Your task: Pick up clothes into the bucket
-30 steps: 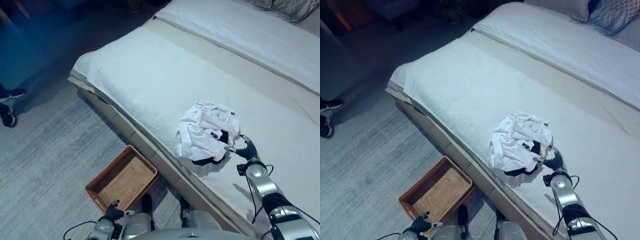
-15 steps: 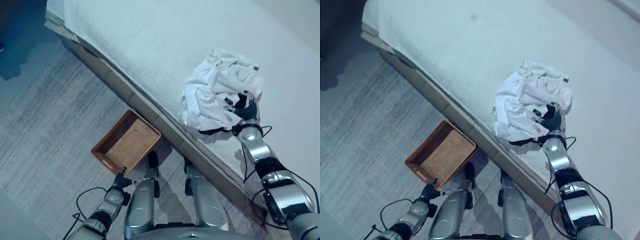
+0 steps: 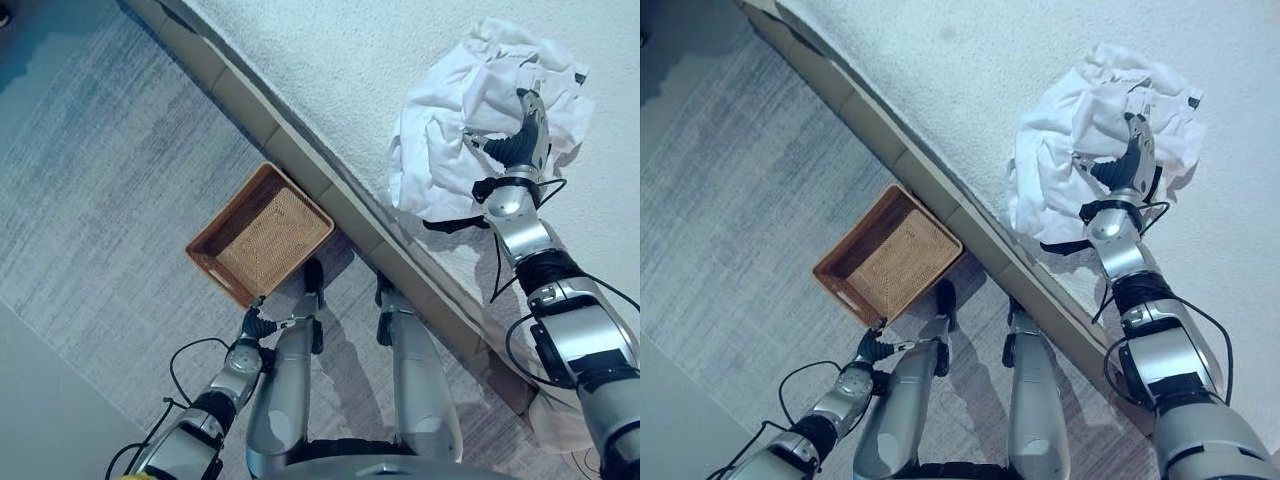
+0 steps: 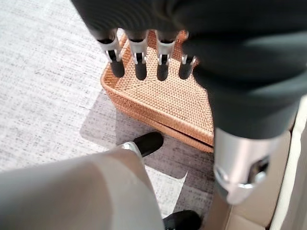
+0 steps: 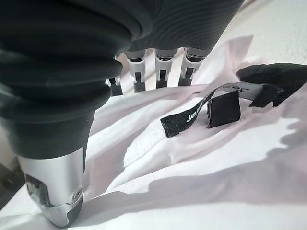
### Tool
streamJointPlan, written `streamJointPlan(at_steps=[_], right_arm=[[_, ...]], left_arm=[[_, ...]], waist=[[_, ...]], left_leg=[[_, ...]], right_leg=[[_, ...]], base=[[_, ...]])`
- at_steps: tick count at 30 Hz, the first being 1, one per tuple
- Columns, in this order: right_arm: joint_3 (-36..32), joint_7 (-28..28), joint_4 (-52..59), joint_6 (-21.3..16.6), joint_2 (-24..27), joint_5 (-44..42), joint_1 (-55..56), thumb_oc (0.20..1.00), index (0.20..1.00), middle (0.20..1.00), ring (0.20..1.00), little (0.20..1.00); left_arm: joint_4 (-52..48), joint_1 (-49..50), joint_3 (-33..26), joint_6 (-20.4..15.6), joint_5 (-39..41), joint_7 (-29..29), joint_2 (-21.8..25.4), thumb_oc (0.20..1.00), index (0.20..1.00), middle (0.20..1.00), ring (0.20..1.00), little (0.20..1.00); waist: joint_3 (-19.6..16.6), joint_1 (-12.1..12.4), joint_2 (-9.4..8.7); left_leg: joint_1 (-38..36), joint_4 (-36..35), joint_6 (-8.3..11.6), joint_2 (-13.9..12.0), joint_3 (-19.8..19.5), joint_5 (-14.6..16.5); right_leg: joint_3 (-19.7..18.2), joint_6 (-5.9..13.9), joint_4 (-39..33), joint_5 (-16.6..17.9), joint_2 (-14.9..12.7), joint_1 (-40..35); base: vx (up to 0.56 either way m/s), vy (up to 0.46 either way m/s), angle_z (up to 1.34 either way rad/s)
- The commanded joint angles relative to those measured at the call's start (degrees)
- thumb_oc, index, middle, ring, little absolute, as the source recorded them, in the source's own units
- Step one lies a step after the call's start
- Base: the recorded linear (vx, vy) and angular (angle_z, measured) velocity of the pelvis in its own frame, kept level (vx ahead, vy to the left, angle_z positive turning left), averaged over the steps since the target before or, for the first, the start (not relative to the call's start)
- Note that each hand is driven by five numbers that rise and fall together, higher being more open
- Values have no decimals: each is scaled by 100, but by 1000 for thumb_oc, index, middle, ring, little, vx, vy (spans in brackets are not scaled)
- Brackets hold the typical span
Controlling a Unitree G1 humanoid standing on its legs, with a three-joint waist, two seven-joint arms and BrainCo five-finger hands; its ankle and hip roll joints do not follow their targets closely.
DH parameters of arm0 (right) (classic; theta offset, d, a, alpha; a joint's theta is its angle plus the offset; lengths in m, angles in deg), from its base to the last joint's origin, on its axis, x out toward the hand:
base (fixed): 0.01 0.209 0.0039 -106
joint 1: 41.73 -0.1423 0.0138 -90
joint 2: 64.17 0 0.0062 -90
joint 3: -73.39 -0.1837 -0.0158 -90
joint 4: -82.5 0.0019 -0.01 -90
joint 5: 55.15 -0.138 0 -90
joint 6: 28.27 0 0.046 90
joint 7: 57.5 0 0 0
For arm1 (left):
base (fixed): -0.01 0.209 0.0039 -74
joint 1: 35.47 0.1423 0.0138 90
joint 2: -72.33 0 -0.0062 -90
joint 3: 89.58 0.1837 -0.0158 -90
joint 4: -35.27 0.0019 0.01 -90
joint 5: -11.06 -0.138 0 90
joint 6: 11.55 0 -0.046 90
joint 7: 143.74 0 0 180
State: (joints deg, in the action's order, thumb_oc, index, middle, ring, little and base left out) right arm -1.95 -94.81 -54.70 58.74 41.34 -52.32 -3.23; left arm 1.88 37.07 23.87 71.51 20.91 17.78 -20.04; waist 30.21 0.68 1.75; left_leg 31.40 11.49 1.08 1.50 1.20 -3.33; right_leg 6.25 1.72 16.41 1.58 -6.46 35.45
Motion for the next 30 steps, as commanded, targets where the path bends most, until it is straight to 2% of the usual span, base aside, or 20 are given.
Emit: streamJointPlan(at_steps=[1,8,17,20,27,30], right_arm=[[32,-346,716,-130,319,161,-79,1000,1000,1000,1000,1000],[-363,-668,1732,-187,283,589,425,1000,1000,1000,1000,1000],[-550,-1220,2284,30,503,1586,657,1000,1000,1000,1000,1000],[-573,-1235,2381,34,509,1654,681,1000,1000,1000,1000,1000],[-400,-846,2083,-21,475,1246,541,1000,1000,1000,1000,1000],[-6,-167,1286,-105,266,540,322,1000,1000,1000,1000,1000]], left_arm=[[20,281,-159,-23,146,-160,-21,1000,1000,1000,1000,1000],[-27,239,-321,-34,101,-314,-34,1000,1000,1000,1000,1000],[-209,221,-260,-106,-93,-393,-43,1000,1000,1000,1000,1000],[-217,223,-251,-104,-136,-415,-40,1000,1000,1000,1000,1000],[-172,255,-260,-57,-140,-349,-9,1000,1000,1000,1000,1000],[-99,285,-277,-24,-24,-271,-6,1000,1000,1000,1000,1000]], waist=[[-42,-72,-232],[-42,-127,-301],[-68,-141,-283],[-86,-142,-291],[-84,-104,-339],[-53,-41,-357]], left_leg=[[395,804,37,183,-489,398],[377,767,35,168,-523,424],[269,566,66,166,-563,351],[258,491,68,166,-567,288],[219,460,76,154,-572,294],[172,410,87,136,-581,246]], right_leg=[[-284,423,292,-333,-164,-273],[-258,446,264,-325,-172,-252],[-231,472,118,-269,-174,-342],[-221,482,51,-211,-180,-345],[-196,494,39,-220,-175,-409],[-181,481,36,-198,-169,-439]], base=[[0,0,0],[0,0,0],[0,0,0],[0,0,0],[0,0,0],[0,0,0]])
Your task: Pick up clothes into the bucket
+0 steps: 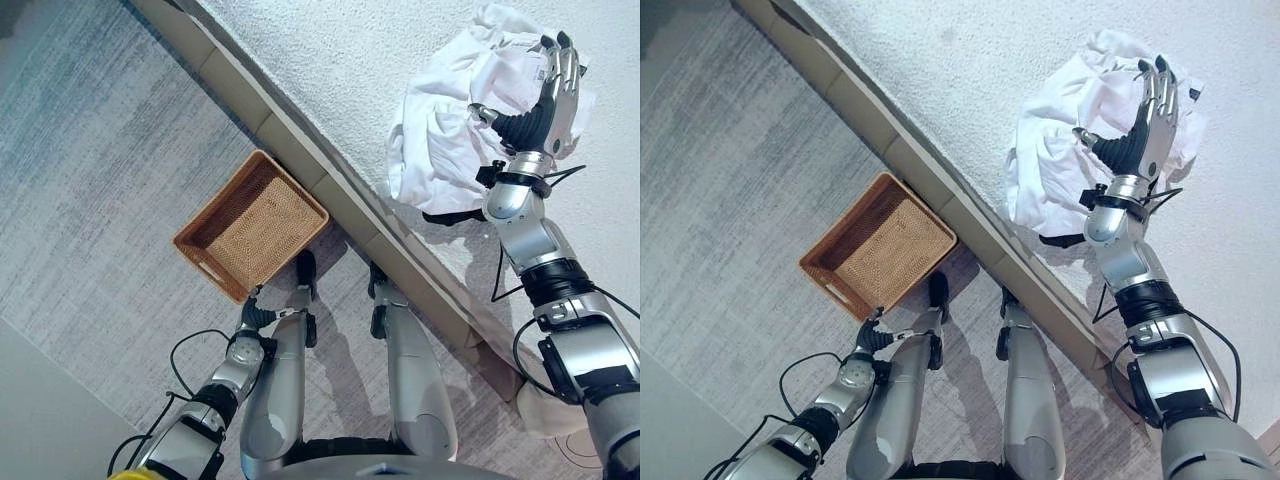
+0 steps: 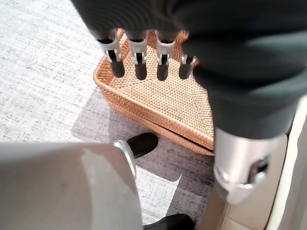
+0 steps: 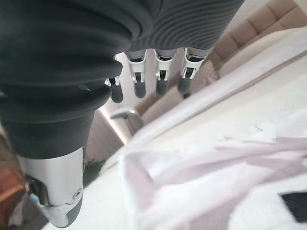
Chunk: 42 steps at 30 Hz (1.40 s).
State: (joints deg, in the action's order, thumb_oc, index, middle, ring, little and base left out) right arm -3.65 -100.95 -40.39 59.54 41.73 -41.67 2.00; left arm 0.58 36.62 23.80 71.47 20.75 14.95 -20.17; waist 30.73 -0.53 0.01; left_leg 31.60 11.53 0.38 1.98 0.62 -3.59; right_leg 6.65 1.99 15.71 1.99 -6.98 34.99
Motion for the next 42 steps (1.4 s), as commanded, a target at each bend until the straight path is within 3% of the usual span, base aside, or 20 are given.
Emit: streamJointPlan(at_steps=[1,4,12,13,14,21,31,42], right_arm=[[168,447,-152,-189,228,-528,-208,1000,1000,1000,1000,1000],[512,1065,-770,-182,-49,-1098,-302,1000,1000,1000,1000,1000],[762,1519,-1297,-40,-320,-1329,-265,1000,1000,1000,1000,1000],[770,1540,-1298,-40,-334,-1317,-236,796,796,796,796,796],[749,1539,-1233,-41,-339,-1306,-180,200,200,200,200,200],[428,1169,-317,-44,-191,-869,191,200,200,200,200,200],[-925,-61,1826,-404,117,-345,771,200,200,200,200,200],[-1915,-821,3184,-484,891,103,726,200,200,200,200,200]], left_arm=[[30,329,-272,-20,-8,12,6,1000,1000,1000,1000,1000],[131,312,-306,23,74,99,-2,1000,1000,1000,1000,1000],[253,255,-293,105,143,154,-33,1000,1000,1000,1000,1000],[260,256,-280,108,133,158,-38,1000,1000,1000,1000,1000],[248,260,-273,109,139,150,-48,1000,1000,1000,1000,1000],[214,330,-332,123,59,89,-44,1000,1000,1000,1000,1000],[40,377,-442,98,-125,-41,-19,1000,1000,1000,1000,1000],[258,488,-604,199,-257,-50,51,1000,1000,1000,1000,1000]], waist=[[-102,78,-182],[-94,90,-229],[-93,57,-282],[-93,53,-283],[-93,48,-289],[-93,18,-316],[-93,-39,-290],[-264,-60,-449]], left_leg=[[152,405,157,88,-523,272],[124,342,175,65,-518,216],[167,340,186,58,-519,179],[159,331,189,56,-521,178],[168,332,188,55,-520,177],[159,323,175,37,-510,179],[74,345,151,34,-498,219],[-196,421,158,9,-442,334]], right_leg=[[-221,454,106,-238,-117,-393],[-196,438,70,-211,-101,-410],[-136,430,76,-211,-101,-400],[-128,430,75,-209,-102,-400],[-121,427,77,-202,-102,-398],[-119,445,52,-184,-114,-392],[-127,474,48,-172,-142,-481],[-155,514,-40,-90,-133,-774]], base=[[0,0,0],[0,0,0],[0,-1,0],[0,0,0],[0,0,0],[0,0,0],[0,0,0],[0,0,0]])
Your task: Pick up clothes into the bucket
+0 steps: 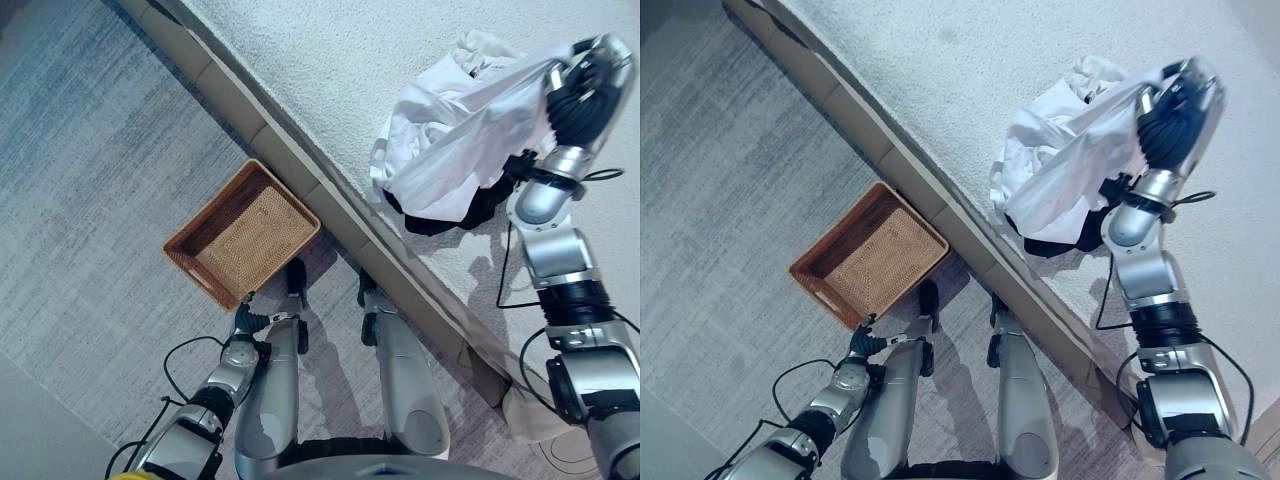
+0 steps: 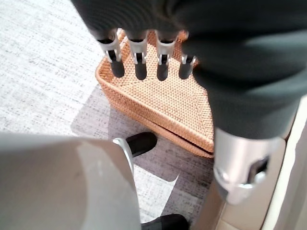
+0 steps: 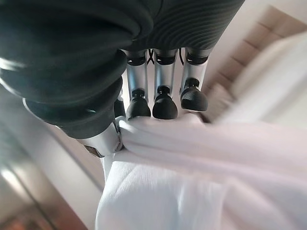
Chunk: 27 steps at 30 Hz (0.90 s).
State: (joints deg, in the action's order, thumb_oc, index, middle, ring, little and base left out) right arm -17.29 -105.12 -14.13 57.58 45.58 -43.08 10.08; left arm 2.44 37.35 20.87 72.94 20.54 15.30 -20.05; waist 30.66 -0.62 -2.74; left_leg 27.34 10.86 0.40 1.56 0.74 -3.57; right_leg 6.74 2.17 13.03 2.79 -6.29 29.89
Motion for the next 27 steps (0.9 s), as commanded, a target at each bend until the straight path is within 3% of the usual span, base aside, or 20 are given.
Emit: streamJointPlan(at_steps=[1,12,17,23,27], right_arm=[[-584,-420,574,-295,572,234,-99,200,200,200,200,200],[-468,-227,-45,-316,1562,-238,-734,200,200,200,200,200],[156,597,-468,-337,1821,-792,-1139,200,200,200,200,200],[778,1634,-457,-276,1580,-1139,-1031,200,200,200,200,200],[1062,2168,-401,-274,1489,-1364,-875,200,200,200,200,200]], left_arm=[[92,444,-328,65,-243,-82,53,1000,1000,1000,1000,1000],[278,685,-477,61,-338,138,259,1000,1000,1000,1000,1000],[-1489,742,-355,-236,205,468,619,1000,1000,1000,1000,1000],[-3991,196,-257,-418,419,730,1315,1000,1000,1000,1000,1000],[-4299,-378,-56,-404,236,738,1438,1000,1000,1000,1000,1000]], waist=[[-299,-46,-192],[-906,13,-363],[-1257,0,-373],[-1744,-137,-352],[-1958,-214,-370]], left_leg=[[189,497,156,44,-446,351],[-749,52,207,2,-342,383],[-1248,-286,252,-45,-280,343],[-1730,-606,253,-119,-154,319],[-1960,-780,271,-165,-127,305]], right_leg=[[-176,500,202,-161,-204,-322],[-163,562,-423,-9,-127,-1284],[-150,576,-789,69,-105,-1744],[-176,579,-1044,72,-13,-2125],[-167,579,-1103,38,23,-2293]], base=[[0,0,0],[41,5,-6],[70,7,-6],[78,-1,-5],[78,-21,-7]])
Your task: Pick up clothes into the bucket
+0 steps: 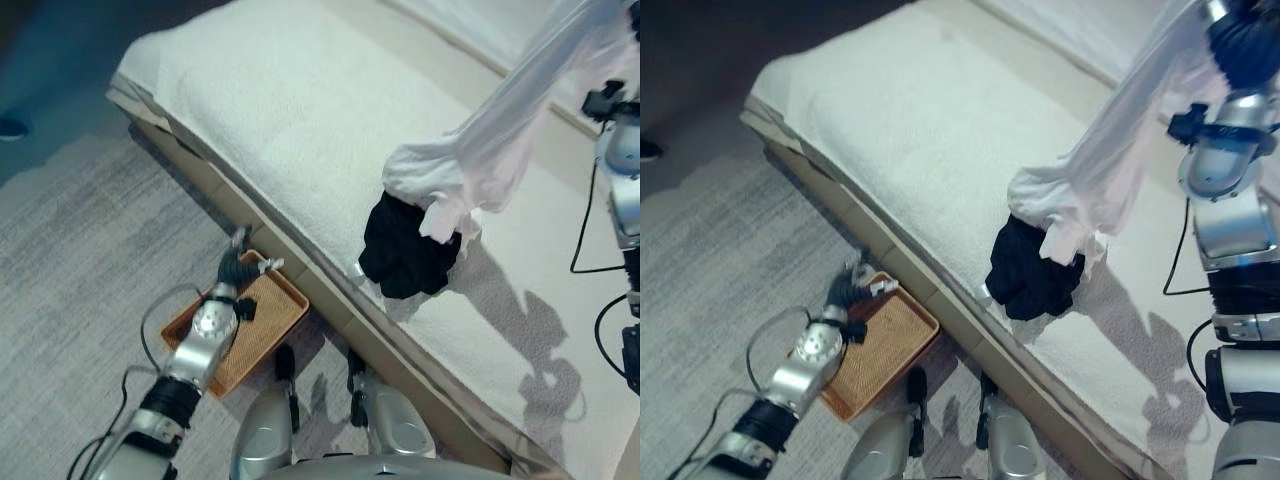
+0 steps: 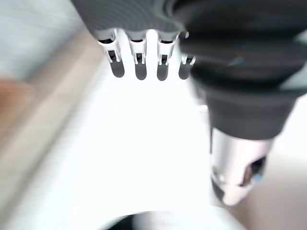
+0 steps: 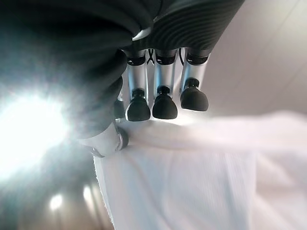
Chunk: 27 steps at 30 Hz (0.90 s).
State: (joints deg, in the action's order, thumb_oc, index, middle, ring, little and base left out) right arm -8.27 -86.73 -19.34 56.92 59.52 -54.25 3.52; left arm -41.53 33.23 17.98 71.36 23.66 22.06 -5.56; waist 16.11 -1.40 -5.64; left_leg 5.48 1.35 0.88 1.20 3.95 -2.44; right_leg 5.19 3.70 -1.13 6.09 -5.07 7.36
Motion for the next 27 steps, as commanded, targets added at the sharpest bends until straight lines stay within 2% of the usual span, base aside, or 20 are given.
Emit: streamJointPlan(at_steps=[1,3,7,16,22,23,27], right_arm=[[296,530,139,-258,99,-403,-201,200,200,200,200,200],[555,956,223,-259,107,-703,-191,200,200,200,200,200],[858,1337,426,-280,2,-1046,-267,200,200,200,200,200],[1063,1823,1262,-420,-217,-1683,-266,200,200,200,200,200],[1149,2211,1853,-516,-327,-2250,-121,200,200,200,200,200],[1215,2401,1998,-526,-401,-2597,-42,200,200,200,200,200],[1286,2624,2192,-499,-373,-3040,79,200,200,200,200,200]], left_arm=[[-18,-164,350,-262,-120,90,9,1000,1000,1000,1000,1000],[30,-485,553,-216,-198,158,-27,1000,1000,1000,1000,1000],[249,-969,930,-78,-400,270,-88,1000,1000,1000,1000,1000],[1186,-1647,1450,167,-629,409,-528,1000,1000,1000,1000,1000],[1553,-1777,1704,266,-314,681,-822,1000,1000,1000,1000,1000],[1644,-1858,1878,284,-107,839,-939,1000,1000,1000,1000,1000],[1590,-2021,2098,302,233,1019,-1066,1000,1000,1000,1000,1000]], waist=[[-568,-159,-83],[-750,-220,-79],[-931,-281,-55],[-1202,-412,45],[-1299,-478,98],[-1317,-498,110],[-1333,-525,125]], left_leg=[[147,115,233,-144,-442,186],[-14,49,237,-175,-394,208],[-216,-20,242,-201,-330,243],[-505,-210,263,-242,-254,240],[-611,-260,254,-239,-234,249],[-628,-275,253,-238,-229,242],[-639,-290,258,-236,-236,227]], right_leg=[[-16,424,295,-305,-89,-95],[-26,423,263,-337,-81,-220],[-44,430,196,-371,-70,-411],[-38,443,104,-415,-64,-643],[-50,446,74,-426,-62,-723],[-46,448,69,-430,-59,-744],[-34,451,68,-437,-63,-763]], base=[[104,-21,-4],[119,-23,-9],[90,-15,-8],[63,-1,-8],[6,0,0],[0,0,0],[0,0,0]])
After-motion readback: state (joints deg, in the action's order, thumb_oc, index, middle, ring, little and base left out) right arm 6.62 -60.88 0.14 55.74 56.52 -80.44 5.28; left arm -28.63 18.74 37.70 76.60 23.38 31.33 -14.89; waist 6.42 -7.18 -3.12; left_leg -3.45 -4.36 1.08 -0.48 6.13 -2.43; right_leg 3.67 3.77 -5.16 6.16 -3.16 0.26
